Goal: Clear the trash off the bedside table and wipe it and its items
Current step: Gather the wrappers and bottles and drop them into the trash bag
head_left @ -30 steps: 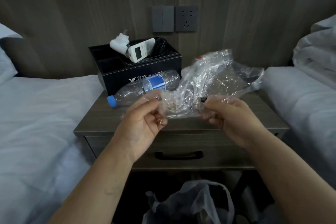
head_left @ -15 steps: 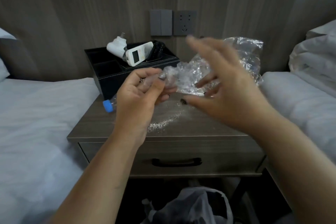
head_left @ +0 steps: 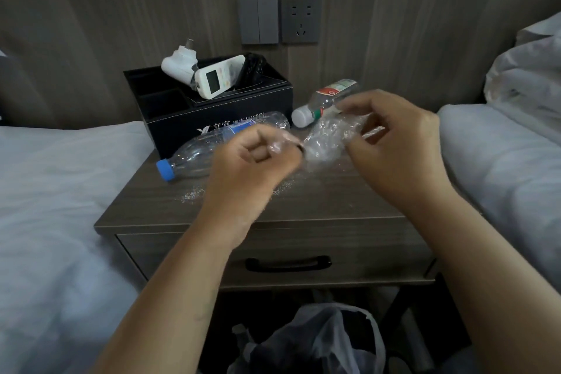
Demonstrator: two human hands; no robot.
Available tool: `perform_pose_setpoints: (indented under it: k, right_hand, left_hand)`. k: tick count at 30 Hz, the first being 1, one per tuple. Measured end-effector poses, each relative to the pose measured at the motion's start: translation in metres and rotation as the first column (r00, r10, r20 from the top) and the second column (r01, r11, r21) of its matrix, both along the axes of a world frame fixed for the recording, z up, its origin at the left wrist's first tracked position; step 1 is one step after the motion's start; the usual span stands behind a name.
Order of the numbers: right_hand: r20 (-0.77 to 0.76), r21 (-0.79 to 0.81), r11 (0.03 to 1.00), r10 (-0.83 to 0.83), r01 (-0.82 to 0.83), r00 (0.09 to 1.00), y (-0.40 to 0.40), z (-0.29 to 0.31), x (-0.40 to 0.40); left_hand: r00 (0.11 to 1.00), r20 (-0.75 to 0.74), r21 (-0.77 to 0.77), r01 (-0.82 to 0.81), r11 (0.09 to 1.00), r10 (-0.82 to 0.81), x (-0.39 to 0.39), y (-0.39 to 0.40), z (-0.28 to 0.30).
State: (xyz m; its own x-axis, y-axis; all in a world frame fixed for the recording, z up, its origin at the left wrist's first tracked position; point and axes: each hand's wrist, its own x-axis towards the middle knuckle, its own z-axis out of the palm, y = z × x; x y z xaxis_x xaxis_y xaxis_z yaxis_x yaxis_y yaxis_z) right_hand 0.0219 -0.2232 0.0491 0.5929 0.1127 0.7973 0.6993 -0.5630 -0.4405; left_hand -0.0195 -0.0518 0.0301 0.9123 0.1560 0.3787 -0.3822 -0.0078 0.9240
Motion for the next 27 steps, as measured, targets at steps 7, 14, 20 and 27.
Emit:
perform_pose_setpoints:
  k: [7,14,20,27]
  right_hand:
    - [0.05,-0.017,0.999,0.028,-0.027,0.998,0.009,0.004,-0.014]
    - [-0.068,0.16,0.949,0.286,-0.272,0.956,0.03,-0.006,-0.025]
    - [-0.111,0.143,0.941,0.323,-0.307,0.94,0.033,-0.016,-0.018]
    - [-0.199,0.154,0.897,0.44,-0.415,0.876,0.032,-0.022,-0.017]
  left_hand:
    - [0.848,0.355,0.312,-0.504,0.806,0.393,-0.003,-0.007,-0.01]
    - [0.872,0.115,-0.081,-0.469,0.879,0.476,0.004,-0.005,-0.005]
    - [0.997,-0.074,-0.539,-0.032,0.841,-0.01,0.002,-0.002,-0.001]
    - [0.982,-0.179,-0.554,-0.051,0.831,-0.059,0.005,0.007,-0.006]
